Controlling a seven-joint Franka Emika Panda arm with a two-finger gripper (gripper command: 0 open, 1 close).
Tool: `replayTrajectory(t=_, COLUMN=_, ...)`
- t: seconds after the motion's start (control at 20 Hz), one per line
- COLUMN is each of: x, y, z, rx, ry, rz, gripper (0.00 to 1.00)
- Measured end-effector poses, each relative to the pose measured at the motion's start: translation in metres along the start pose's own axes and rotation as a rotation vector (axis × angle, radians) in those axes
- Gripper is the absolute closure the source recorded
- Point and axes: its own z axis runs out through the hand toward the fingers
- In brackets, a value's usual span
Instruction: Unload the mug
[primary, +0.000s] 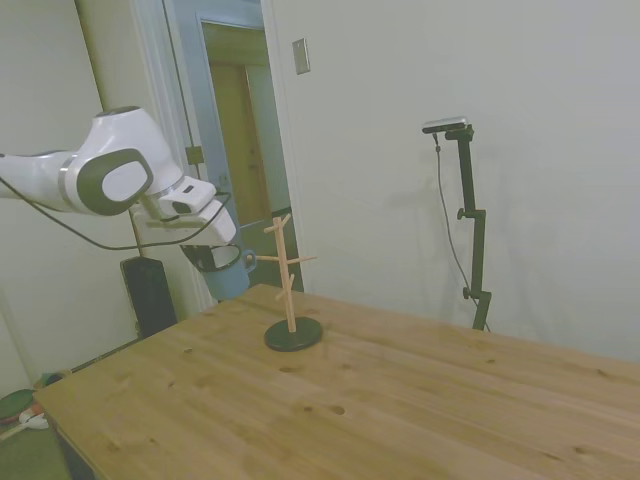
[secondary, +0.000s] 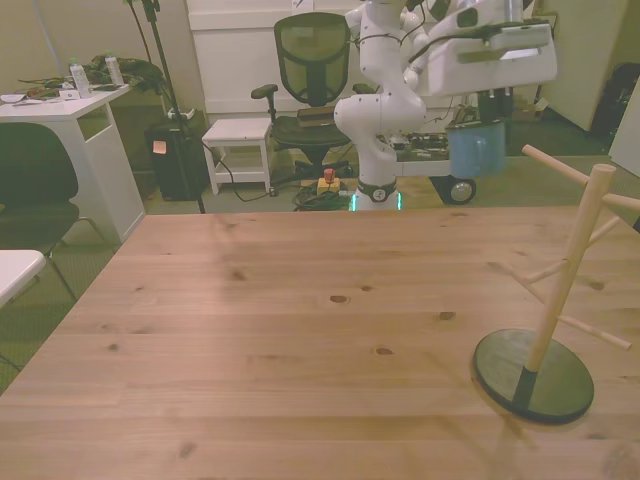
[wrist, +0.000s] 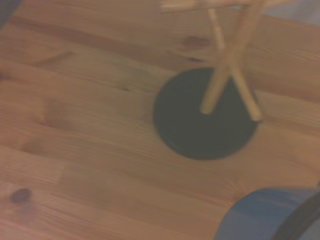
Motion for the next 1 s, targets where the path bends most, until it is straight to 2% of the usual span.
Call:
replayTrajectory(t=0.3, x=0.027, y=0.049, z=0.055, rx=-0.087, ry=-0.068, rz=0.074, gripper=1.0)
replayTrajectory(t=0.6, x=0.041, y=0.107, z=0.11, rx=-0.154, ry=-0.031, rz=0.114, gripper=1.0)
replayTrajectory(t=1.0, x=0.044, y=0.134, z=0.184, rx=-0.188, ry=-0.057, rz=0.135, gripper=1.0)
